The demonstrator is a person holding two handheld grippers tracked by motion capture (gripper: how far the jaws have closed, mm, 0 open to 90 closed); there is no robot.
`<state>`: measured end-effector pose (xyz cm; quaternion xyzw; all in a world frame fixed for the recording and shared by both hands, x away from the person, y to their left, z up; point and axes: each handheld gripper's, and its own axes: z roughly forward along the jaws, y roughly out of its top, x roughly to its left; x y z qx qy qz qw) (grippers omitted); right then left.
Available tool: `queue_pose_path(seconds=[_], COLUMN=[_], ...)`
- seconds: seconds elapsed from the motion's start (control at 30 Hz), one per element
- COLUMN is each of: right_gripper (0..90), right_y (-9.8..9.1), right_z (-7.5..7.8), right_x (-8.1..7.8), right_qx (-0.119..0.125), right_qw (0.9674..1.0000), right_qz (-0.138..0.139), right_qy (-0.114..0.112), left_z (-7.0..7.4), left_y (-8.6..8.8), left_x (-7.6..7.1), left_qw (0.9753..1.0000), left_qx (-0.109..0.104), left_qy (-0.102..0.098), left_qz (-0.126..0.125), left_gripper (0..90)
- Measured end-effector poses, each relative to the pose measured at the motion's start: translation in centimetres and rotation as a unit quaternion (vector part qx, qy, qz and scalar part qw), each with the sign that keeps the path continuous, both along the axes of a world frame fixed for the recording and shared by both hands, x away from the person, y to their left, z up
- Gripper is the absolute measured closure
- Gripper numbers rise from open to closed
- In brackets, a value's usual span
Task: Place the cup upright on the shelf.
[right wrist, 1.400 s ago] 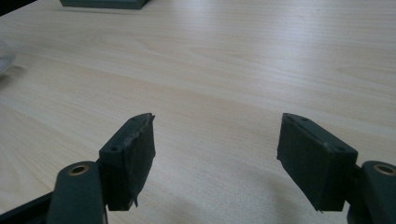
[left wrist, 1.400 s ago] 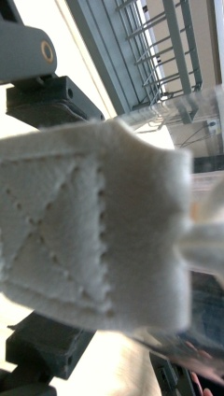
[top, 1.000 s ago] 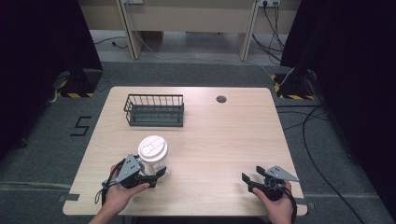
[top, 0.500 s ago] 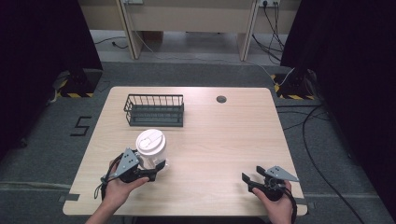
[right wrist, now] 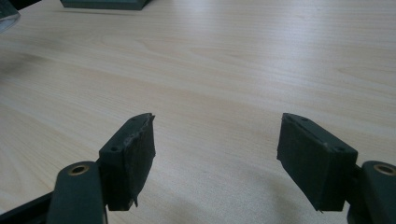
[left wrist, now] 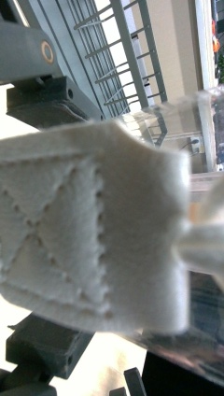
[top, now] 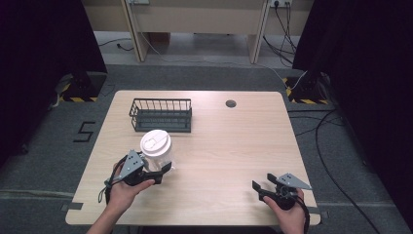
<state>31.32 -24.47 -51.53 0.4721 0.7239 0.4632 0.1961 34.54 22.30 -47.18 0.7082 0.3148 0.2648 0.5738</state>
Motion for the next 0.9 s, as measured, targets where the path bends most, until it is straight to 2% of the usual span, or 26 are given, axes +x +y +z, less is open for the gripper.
queue_pose_path(seconds=[0.9], right_gripper=[28.2], right_y=[0.0], right_z=[0.0], right_x=[0.0], right_qx=[0.001], right_qw=[1.0000], right_qz=[-0.001], right_qy=[0.001], left_z=[1.6], left_y=[0.5], left_x=[1.8], left_qw=[0.9997], left_qx=[-0.008], left_qy=[-0.005], left_qz=[0.020], left_gripper=[17.6])
